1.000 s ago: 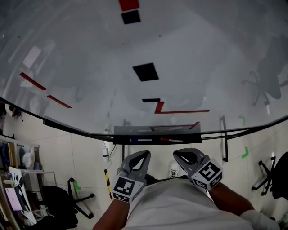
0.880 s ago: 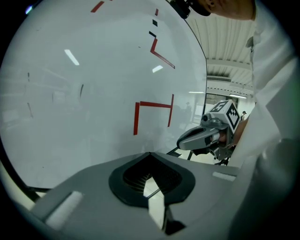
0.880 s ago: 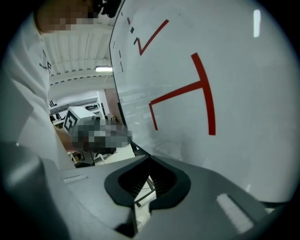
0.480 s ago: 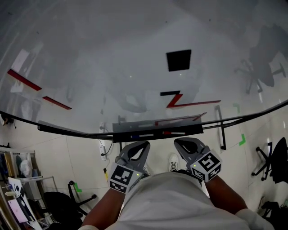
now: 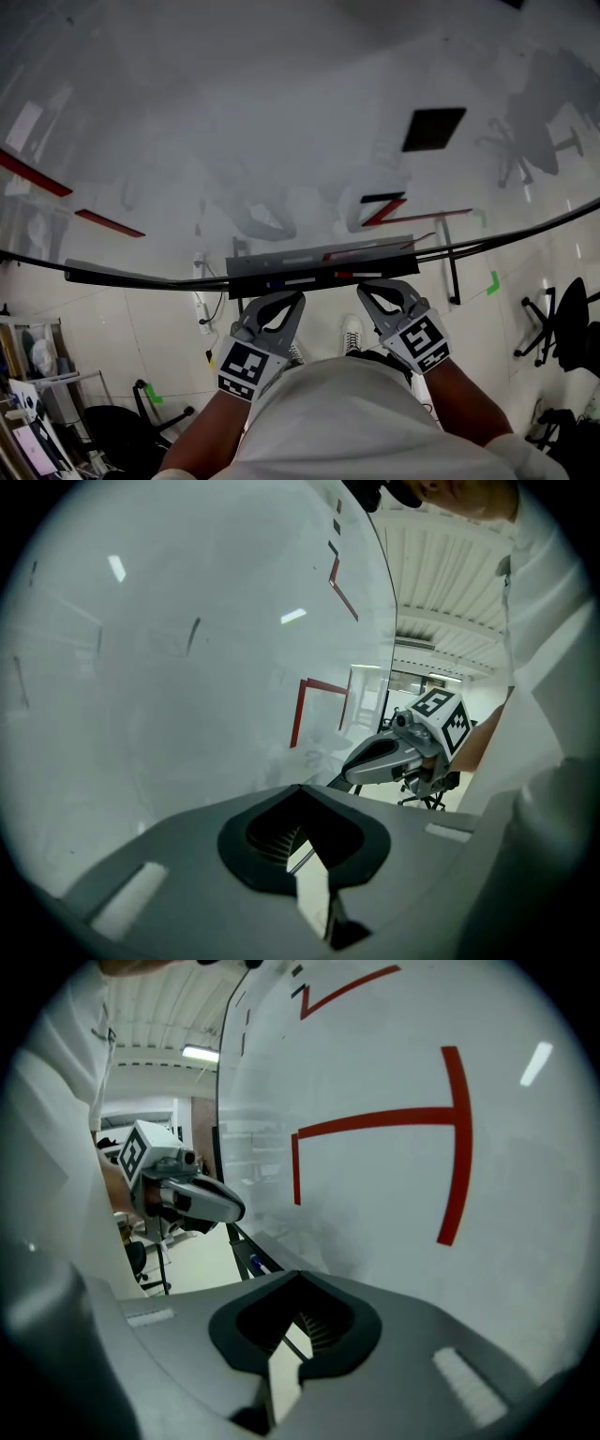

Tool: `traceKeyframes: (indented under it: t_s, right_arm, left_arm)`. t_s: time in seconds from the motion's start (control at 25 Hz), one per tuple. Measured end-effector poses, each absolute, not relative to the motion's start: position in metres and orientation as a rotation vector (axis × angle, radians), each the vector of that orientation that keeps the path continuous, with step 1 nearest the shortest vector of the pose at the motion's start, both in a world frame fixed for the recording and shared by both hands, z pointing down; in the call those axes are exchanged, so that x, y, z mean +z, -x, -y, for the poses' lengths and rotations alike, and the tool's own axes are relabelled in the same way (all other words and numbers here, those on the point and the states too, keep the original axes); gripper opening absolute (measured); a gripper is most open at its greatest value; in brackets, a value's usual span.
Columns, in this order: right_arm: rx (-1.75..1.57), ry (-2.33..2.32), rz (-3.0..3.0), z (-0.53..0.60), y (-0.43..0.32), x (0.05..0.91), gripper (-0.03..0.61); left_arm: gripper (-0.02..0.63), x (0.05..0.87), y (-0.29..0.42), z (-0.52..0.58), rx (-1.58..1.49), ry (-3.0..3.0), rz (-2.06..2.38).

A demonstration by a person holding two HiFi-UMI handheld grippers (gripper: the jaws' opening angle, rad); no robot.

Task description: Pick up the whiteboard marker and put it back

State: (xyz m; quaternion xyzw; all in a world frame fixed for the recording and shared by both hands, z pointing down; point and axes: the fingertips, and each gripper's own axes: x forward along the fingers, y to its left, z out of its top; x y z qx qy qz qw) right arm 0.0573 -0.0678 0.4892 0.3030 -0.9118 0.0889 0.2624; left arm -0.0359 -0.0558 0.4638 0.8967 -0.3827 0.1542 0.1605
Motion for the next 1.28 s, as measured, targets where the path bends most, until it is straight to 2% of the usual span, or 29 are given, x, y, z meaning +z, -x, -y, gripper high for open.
traceKeyframes:
  t_s: [0.12, 0.2, 0.88, 1.28]
  right_arm:
    - [0.163, -0.766, 2.420, 0.070, -0.055, 0.499, 0.006]
    - [0.093, -0.726, 2.372, 0.071, -0.052, 0.501, 0.046]
    - [-0.303, -0.478, 2.069, 0.075, -0.055, 0.545, 0.044]
    - [-0.412, -0.360, 1.909, 0.080, -0.064, 0.570, 0.041]
  left_arm:
    - [0.017, 0.465, 0.038, 0.057, 0.433, -2.552, 1.100]
    - [0.017, 0.466, 0.041, 0.057, 0.429, -2.547, 1.109]
    - [0.017, 0.466, 0.053, 0.057, 0.397, -2.507, 1.171]
    - [0.017, 0.468, 0.050, 0.055, 0.406, -2.509, 1.162]
